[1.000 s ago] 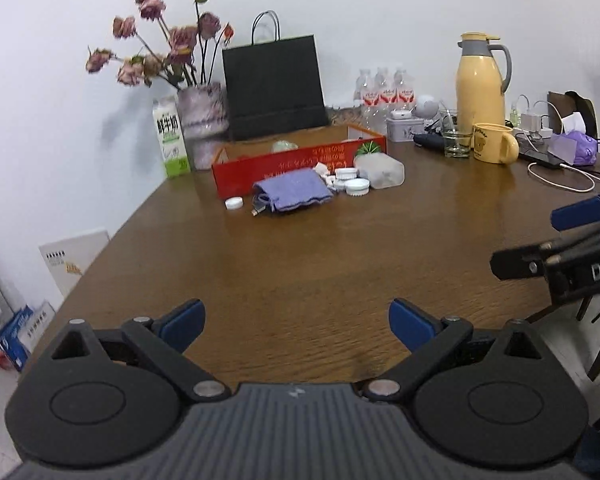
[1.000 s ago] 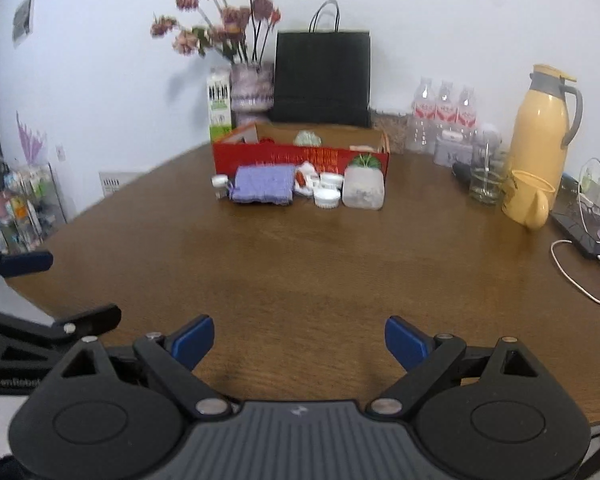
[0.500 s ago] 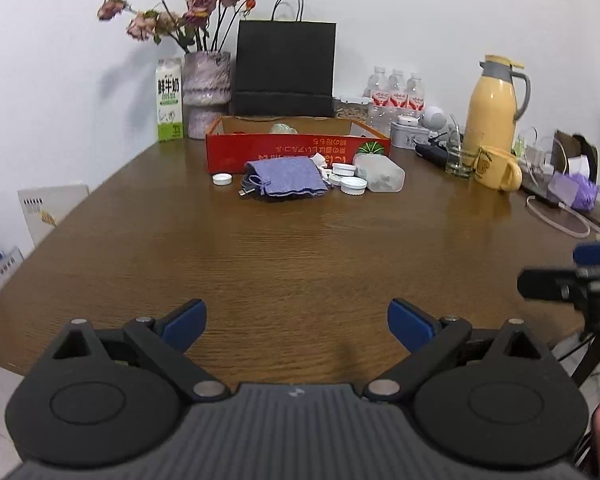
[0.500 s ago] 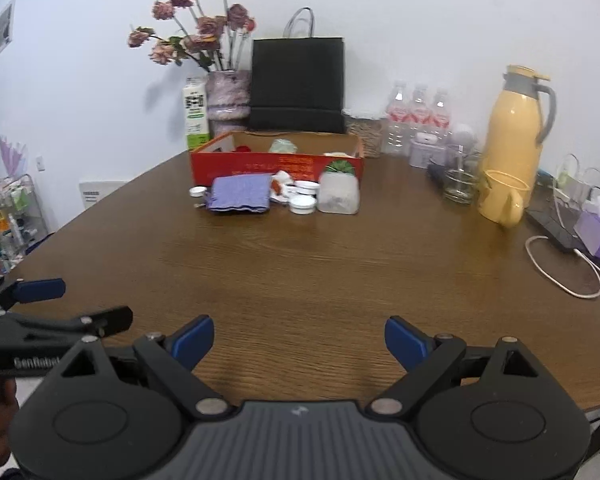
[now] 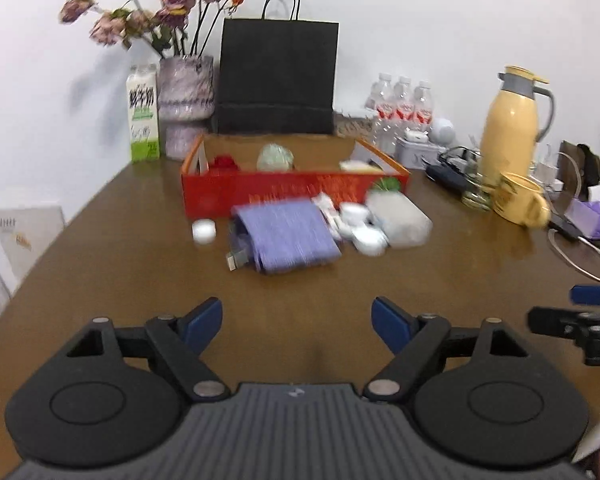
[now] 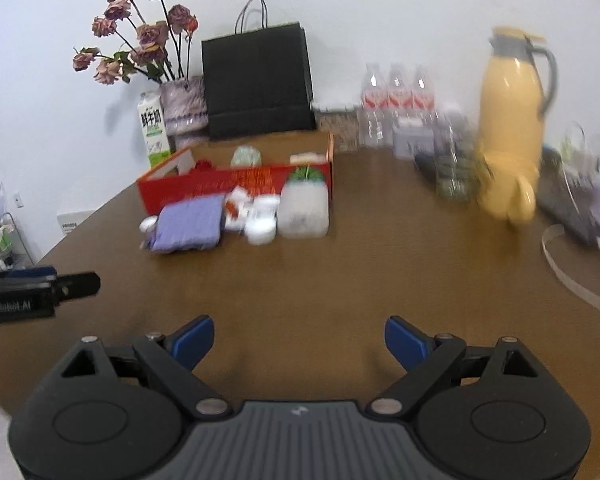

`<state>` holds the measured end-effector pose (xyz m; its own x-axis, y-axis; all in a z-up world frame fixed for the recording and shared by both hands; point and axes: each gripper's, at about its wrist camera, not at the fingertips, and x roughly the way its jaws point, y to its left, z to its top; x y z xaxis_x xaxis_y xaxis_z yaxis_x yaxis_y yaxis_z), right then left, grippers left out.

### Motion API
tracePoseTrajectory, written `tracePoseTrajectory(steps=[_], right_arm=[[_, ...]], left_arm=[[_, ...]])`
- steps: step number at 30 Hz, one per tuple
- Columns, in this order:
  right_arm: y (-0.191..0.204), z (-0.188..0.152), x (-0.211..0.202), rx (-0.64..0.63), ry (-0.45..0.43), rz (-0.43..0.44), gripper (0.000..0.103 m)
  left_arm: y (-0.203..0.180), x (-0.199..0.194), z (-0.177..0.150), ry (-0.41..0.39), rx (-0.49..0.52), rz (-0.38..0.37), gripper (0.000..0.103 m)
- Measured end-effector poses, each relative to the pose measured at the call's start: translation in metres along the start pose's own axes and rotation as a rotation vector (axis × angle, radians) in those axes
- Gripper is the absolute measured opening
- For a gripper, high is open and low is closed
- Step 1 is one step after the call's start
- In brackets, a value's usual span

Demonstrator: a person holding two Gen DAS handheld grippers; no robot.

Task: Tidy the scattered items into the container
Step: 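Grasp the purple pouch with the left tool while the right tool grasps the frosted container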

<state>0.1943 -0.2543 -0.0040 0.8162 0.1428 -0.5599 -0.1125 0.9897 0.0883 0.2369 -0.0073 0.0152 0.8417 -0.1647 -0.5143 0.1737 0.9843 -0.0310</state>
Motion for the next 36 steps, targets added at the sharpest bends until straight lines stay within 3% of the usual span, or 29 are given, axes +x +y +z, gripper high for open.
tracePoseTrajectory(steps=[4,13,15,17,20,23,26,32,36], right_arm=[[-0.005,0.037,0.046,-0.044,-0.029,-0.008,0.092],[-0.007,0.102,0.165,-0.036,-0.009,0.026,0.088],[-0.007,0.109,0.187,-0.022,0.007,0.019,0.082],[-0.011,0.112,0.207,-0.004,0.026,0.016,0.079],[-0.019,0.109,0.224,0.044,0.050,0.029,0.074],[-0.022,0.102,0.230,0.088,0.067,0.080,0.065],[-0.012,0.098,0.229,0.049,0.072,0.051,0.065],[-0.001,0.093,0.236,0.001,0.084,0.040,0.064],[-0.009,0.090,0.221,0.061,0.073,0.041,0.064]], left_arm=[[0.021,0.063,0.035,0.031,-0.034,-0.045,0.084],[0.048,0.167,0.065,0.121,-0.125,-0.066,0.081],[0.055,0.183,0.066,0.169,-0.165,-0.073,0.068],[0.062,0.192,0.066,0.198,-0.212,-0.108,0.043],[0.064,0.184,0.063,0.178,-0.235,-0.150,0.021],[0.065,0.173,0.062,0.158,-0.253,-0.165,0.009],[0.065,0.159,0.063,0.133,-0.272,-0.187,0.004],[0.050,0.119,0.073,0.063,-0.250,-0.188,0.004],[0.047,0.088,0.071,0.045,-0.253,-0.198,0.004]])
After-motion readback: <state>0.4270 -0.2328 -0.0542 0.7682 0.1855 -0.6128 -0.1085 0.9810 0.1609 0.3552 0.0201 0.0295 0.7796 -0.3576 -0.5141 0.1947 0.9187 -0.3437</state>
